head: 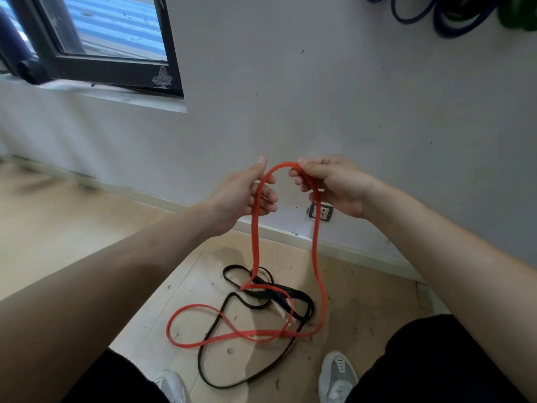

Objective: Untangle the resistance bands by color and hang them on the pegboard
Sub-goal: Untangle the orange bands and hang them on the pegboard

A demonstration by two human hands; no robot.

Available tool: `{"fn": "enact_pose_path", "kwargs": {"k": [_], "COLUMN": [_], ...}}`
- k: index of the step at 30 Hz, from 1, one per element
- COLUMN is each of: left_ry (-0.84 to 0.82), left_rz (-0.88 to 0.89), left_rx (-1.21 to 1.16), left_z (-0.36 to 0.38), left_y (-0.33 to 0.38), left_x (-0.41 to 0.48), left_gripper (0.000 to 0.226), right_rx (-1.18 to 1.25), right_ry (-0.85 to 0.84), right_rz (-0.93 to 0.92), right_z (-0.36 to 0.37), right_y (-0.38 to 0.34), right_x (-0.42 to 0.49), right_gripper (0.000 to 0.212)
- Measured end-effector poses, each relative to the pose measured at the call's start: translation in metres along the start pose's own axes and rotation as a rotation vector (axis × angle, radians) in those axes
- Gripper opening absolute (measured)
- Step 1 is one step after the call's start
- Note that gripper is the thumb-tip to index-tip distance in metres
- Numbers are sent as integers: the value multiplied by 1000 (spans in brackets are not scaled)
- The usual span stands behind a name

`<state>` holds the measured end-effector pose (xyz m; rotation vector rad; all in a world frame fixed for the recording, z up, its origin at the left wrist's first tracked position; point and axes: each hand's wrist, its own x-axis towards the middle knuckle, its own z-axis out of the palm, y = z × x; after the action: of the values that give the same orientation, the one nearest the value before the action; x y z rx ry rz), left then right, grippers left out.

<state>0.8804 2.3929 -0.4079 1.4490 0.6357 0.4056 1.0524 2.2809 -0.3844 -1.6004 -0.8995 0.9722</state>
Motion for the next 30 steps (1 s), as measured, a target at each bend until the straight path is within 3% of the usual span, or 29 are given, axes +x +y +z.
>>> {"fn": "enact_pose_path", "kwargs": {"k": [6,11,14,17,24,30], "left_ry": [-3,41,4,-155,-220,-204], "left_rz": [132,191,173,160,107,66], "left_rx": [32,67,65,89,322,329], "left_z": [-9,-10,-3,5,18,-3], "left_y": [-10,-11,-12,-14,-44,-51], "left_x": [4,4,5,3,4,8], "left_gripper": [9,16,33,41,8,15], "right_rx": [-82,-247,-117,7,289,373], "right_ry": [-5,53,69,89,244,485], "right_rz": [-151,-269,-312,-353,-456,-442], "right_z": [4,10,16,21,2,-36], "right_y": [1,-2,-4,-7,-14,-7], "right_x": [-4,-6,-6,-5,-2,5], "right_gripper": [15,3,4,5,6,9]}}
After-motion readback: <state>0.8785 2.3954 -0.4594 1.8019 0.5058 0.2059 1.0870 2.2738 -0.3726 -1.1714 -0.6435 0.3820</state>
